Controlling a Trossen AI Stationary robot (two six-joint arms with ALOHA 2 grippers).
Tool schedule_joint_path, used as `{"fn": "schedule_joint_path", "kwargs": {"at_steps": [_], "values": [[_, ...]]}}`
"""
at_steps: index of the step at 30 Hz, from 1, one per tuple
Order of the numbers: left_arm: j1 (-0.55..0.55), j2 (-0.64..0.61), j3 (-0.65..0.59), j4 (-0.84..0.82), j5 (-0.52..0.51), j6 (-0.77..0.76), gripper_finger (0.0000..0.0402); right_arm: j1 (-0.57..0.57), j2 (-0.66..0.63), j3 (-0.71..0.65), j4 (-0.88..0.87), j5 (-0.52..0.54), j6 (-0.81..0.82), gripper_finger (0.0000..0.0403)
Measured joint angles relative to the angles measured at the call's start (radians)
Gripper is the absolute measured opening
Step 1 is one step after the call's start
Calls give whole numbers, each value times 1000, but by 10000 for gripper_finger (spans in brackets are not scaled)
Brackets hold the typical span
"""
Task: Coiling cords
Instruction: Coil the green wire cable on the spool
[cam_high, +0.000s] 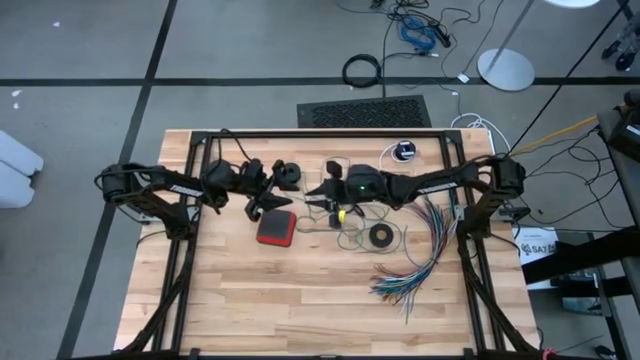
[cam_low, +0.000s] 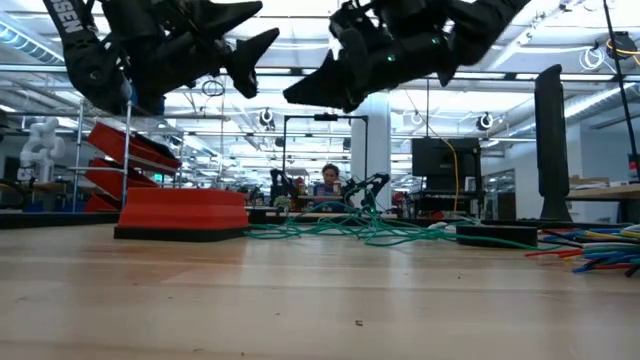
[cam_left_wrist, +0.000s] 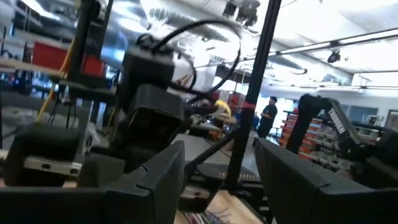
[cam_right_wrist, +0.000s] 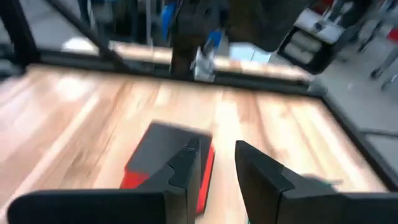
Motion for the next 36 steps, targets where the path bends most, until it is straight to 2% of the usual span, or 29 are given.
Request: {"fn": "schedule_joint_path", "kwargs": {"at_steps": [5, 9, 14, 18, 23, 27, 31, 36], "values": [[-2, -4, 1, -74, 0, 3, 203, -1, 0, 69, -196, 1, -51, 89], [-2, -37, 4, -212, -9, 87, 203, -3, 0, 87, -330, 1, -76, 89], [-6, -108, 66, -592, -99, 256, 203, -4, 0, 87, -538, 8, -78, 89], [-21, -160, 157, -956, -226, 434, 203, -4, 0, 87, -709, 8, -79, 89], [-44, -216, 276, -1293, -407, 604, 203, -4, 0, 86, -888, 17, -78, 89], [-63, -252, 343, -1511, -558, 709, 203, -3, 0, 86, -960, 99, -76, 89], [-68, -261, 382, -1740, -680, 765, 203, -3, 0, 59, -931, 111, -92, 89], [-67, -260, 383, -1898, -715, 759, 203, 2, 0, 5, -785, 97, -128, 89]]}}
